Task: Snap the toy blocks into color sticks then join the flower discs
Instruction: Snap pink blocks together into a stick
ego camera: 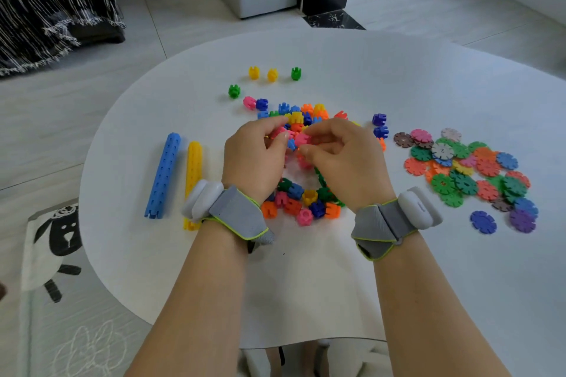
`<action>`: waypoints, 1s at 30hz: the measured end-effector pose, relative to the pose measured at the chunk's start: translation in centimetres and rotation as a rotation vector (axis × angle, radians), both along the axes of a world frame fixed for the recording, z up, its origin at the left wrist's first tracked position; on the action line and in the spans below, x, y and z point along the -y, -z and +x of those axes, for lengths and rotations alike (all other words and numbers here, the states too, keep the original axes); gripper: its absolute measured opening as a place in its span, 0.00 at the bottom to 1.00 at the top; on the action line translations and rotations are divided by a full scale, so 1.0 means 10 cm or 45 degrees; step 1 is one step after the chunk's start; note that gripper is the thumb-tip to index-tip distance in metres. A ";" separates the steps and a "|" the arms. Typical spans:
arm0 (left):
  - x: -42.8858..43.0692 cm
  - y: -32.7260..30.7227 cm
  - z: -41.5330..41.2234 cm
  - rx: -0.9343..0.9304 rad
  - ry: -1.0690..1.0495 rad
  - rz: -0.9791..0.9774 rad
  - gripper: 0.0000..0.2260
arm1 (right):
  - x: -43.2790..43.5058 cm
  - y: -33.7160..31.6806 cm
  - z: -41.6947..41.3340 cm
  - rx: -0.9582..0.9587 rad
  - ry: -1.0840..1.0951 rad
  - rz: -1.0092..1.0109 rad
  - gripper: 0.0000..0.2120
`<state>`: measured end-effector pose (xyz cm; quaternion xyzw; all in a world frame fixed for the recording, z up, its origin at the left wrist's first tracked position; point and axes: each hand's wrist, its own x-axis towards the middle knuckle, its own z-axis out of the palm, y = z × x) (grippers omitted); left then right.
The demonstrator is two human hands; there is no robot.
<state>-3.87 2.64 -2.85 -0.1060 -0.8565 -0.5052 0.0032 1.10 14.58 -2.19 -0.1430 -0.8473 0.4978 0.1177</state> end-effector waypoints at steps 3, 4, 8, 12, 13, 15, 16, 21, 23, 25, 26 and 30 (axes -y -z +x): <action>-0.03 0.01 0.00 0.102 -0.027 0.178 0.05 | 0.04 0.03 0.01 -0.056 0.060 0.019 0.07; -0.04 0.00 0.01 0.154 -0.043 0.237 0.04 | 0.05 0.03 0.02 -0.077 0.079 0.029 0.07; -0.06 -0.06 0.02 0.402 -0.079 0.546 0.03 | 0.07 0.01 0.02 -0.110 0.105 0.002 0.07; -0.04 -0.09 0.01 0.449 -0.038 0.659 0.03 | 0.09 0.00 0.01 -0.156 0.097 -0.057 0.08; -0.02 -0.09 0.01 0.448 -0.027 0.647 0.04 | 0.09 0.01 0.01 -0.161 0.100 -0.072 0.08; 0.00 -0.08 0.01 0.450 -0.004 0.594 0.04 | 0.09 0.02 0.01 -0.156 0.092 -0.103 0.08; 0.01 -0.08 0.01 0.451 0.007 0.563 0.05 | 0.08 0.02 0.01 -0.152 0.084 -0.117 0.08; 0.04 -0.09 0.01 0.410 0.039 0.511 0.05 | 0.13 0.02 0.02 -0.157 0.107 -0.052 0.07; 0.06 -0.09 0.01 0.412 0.041 0.521 0.04 | 0.12 0.01 0.03 -0.128 0.077 0.080 0.08; 0.08 -0.08 0.02 0.389 0.004 0.520 0.03 | 0.07 -0.02 0.05 -0.074 0.013 0.254 0.09; 0.09 -0.07 0.02 0.374 -0.027 0.524 0.03 | 0.04 -0.03 0.06 -0.057 0.001 0.321 0.11; 0.13 -0.03 0.00 0.416 -0.122 0.588 0.03 | -0.06 0.05 0.05 0.097 0.008 0.627 0.14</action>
